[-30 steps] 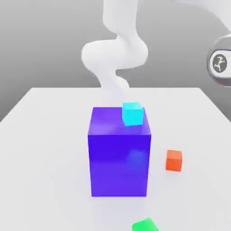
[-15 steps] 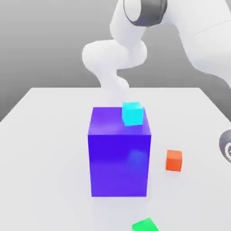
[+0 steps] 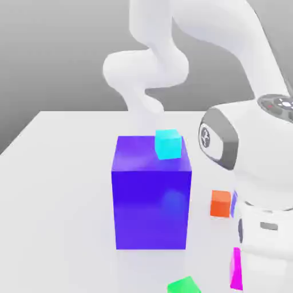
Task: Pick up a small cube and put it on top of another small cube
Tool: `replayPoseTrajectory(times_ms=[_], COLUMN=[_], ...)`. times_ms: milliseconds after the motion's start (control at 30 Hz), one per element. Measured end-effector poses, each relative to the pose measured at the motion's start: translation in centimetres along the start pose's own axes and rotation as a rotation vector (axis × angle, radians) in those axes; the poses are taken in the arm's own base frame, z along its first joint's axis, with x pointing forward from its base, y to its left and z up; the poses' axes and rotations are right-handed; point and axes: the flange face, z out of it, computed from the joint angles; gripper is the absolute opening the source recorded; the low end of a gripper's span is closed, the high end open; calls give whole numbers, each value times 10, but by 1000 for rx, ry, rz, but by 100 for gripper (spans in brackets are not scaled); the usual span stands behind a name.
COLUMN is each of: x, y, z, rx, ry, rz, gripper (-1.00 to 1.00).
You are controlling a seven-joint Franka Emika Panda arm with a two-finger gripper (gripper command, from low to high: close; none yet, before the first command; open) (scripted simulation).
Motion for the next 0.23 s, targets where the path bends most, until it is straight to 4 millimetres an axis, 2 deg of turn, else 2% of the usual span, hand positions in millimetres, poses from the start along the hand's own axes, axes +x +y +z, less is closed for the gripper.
replayPoseTrajectory(times_ms=[100,133,233], x=[-13,-14,-14], y=[16,17,17], z=[34,48,48], rx=[3,3,3], ry=[2,2,1], rz=[19,20,20], gripper=[-100,100,100])
